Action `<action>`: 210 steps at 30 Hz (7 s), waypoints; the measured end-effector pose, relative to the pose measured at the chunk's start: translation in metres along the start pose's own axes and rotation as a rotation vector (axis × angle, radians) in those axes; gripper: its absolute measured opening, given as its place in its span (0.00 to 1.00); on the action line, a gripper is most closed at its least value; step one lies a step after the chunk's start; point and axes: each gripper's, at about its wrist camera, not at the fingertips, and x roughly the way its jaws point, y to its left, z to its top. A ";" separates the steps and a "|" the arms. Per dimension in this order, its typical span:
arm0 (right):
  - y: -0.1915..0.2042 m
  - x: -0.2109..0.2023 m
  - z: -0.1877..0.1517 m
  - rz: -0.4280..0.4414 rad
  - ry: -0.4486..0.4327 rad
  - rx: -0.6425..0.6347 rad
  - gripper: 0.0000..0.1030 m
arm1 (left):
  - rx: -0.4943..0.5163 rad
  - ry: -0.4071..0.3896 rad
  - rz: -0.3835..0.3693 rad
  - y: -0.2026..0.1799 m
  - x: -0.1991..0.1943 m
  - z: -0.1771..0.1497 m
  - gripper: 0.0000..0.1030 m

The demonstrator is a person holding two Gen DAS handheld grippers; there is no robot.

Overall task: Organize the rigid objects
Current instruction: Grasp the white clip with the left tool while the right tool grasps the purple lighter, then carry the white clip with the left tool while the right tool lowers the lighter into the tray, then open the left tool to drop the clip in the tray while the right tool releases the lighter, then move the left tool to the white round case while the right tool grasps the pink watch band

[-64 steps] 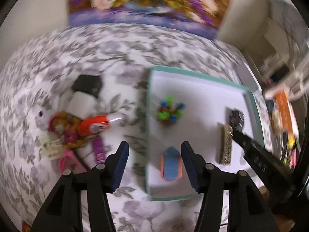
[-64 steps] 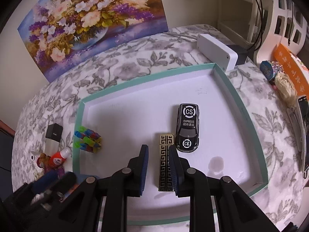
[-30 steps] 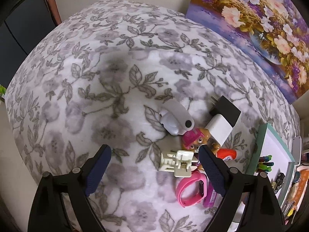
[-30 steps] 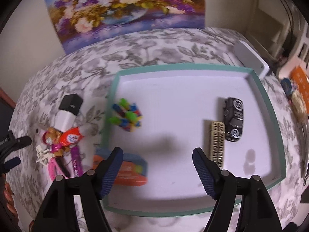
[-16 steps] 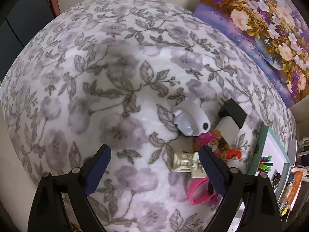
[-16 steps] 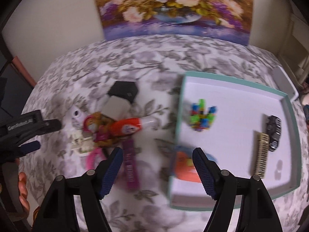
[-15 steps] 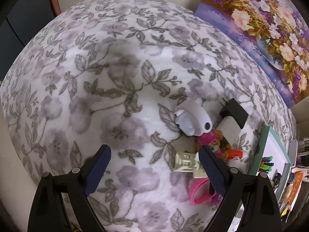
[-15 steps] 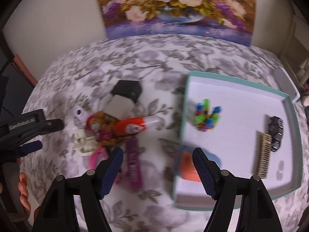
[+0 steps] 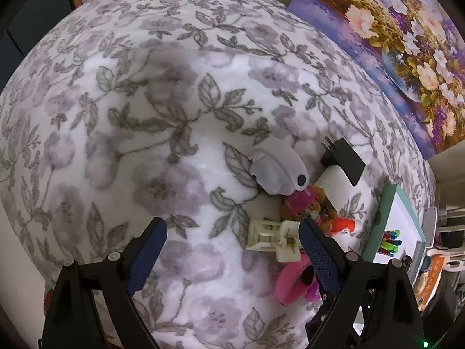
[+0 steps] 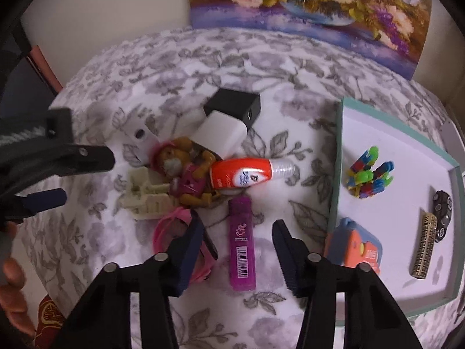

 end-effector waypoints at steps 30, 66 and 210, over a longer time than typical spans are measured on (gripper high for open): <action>0.001 0.027 -0.005 -0.048 0.056 -0.034 0.34 | 0.134 0.079 -0.030 -0.037 0.037 -0.017 0.66; -0.047 -0.025 0.005 0.064 -0.053 0.109 0.20 | 0.134 -0.151 -0.087 -0.037 -0.041 -0.005 0.51; 0.003 -0.028 0.000 -0.066 -0.072 0.033 1.00 | 0.084 -0.013 0.163 0.006 0.011 0.003 0.92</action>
